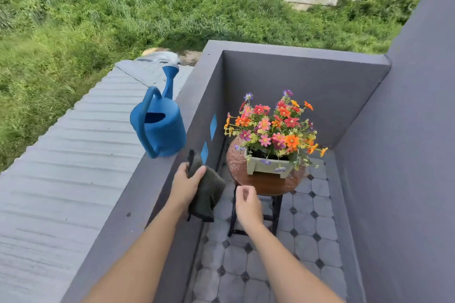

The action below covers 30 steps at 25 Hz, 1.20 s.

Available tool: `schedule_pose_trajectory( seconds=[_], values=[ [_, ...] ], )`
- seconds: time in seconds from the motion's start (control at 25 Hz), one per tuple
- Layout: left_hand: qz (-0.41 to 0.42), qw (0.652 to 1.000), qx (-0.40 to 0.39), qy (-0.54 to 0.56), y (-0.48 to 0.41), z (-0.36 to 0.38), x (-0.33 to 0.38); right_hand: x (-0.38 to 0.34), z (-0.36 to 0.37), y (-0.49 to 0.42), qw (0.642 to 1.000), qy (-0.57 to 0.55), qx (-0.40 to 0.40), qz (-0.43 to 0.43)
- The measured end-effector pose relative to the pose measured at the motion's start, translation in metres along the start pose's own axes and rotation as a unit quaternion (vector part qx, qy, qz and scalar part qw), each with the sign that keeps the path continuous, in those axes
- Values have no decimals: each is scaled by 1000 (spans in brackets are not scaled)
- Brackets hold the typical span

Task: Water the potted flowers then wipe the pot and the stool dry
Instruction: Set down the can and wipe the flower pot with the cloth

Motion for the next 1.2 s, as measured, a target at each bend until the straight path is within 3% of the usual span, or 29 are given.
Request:
schedule_pose_trajectory(
  seconds=[0.16, 0.28, 0.48, 0.72, 1.0, 1.12, 1.2],
  values=[
    [-63, 998, -17, 20, -15, 57, -25, 78, -82, -25, 986, -55, 129, 87],
    [-79, 997, -7, 23, -42, 83, -40, 92, -132, -61, 967, -131, 195, 99],
    [-11, 1000, -15, -1, -74, 127, -54, 94, -147, -143, 982, -155, 102, 34],
    [39, 990, -80, -106, -87, 148, -79, 78, -112, -146, 987, -147, -42, -44],
    [73, 976, -43, -199, -91, 149, -55, 74, -101, -170, 996, -11, -4, -86],
    [95, 969, -35, -224, -95, 150, -30, 58, -106, -175, 994, -4, -15, -110],
    [101, 967, -32, -233, -100, 152, -18, 51, -103, -181, 994, -60, -38, -77]
  ],
)
Point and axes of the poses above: each hand's wrist, its own y-axis away from the middle knuckle, its own z-axis out of the palm, x = y × z, the point moved 7 cm from there along -y, towards the middle knuckle, and after that the axes turned 1 degree about -z, right-handed, at the moved point
